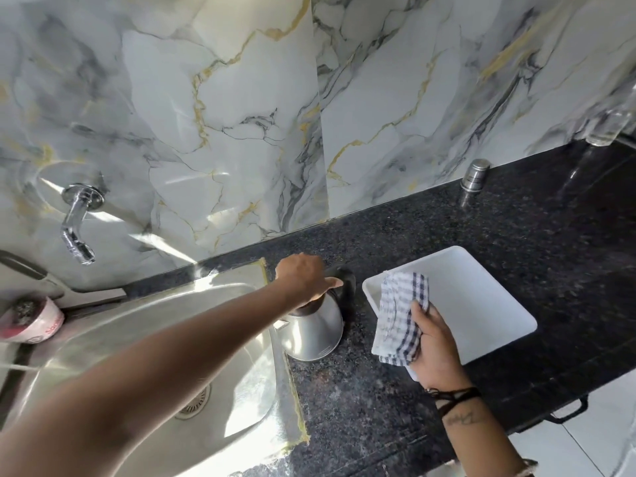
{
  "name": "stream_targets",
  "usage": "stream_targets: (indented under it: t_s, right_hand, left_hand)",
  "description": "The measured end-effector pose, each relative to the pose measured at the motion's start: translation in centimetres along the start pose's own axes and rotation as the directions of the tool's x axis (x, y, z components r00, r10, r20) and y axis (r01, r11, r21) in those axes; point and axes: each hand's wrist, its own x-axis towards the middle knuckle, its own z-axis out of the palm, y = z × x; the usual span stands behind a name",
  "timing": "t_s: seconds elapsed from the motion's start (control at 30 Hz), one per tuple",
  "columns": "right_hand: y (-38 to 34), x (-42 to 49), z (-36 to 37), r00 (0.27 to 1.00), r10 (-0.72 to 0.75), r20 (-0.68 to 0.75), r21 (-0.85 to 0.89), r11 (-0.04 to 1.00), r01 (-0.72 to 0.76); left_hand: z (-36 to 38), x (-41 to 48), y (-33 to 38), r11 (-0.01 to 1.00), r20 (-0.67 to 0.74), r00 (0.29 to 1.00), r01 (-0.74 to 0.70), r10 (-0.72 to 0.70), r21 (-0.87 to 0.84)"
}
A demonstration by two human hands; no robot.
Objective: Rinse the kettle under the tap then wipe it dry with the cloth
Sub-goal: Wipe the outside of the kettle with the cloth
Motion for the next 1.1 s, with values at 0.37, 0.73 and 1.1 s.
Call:
stream_targets:
  t_s: [0.37, 0.73, 1.1]
  right_hand:
    - [9.1, -2.3, 11.4, 0.98, -0.156, 0.123, -0.444, 0.875, 0.195]
    - [11.7, 4.5, 9.1, 0.997, -0.079, 0.022, -0.397, 0.914, 0.082]
    - [17.2, -1.8, 10.2, 0.916, -0.373, 0.145, -0.766, 0.544, 0.342]
  left_hand:
    - [2.5, -5.2, -7.3, 0.823, 0.133, 0.867, -0.392, 0.479, -0.412]
    - [2.1, -5.4, -7.0, 0.787, 0.17, 0.867, -0.321, 0.468, -0.527]
    - [-0.2, -4.5, -6.9, 0.8, 0.288, 0.836, -0.26, 0.467, -0.541]
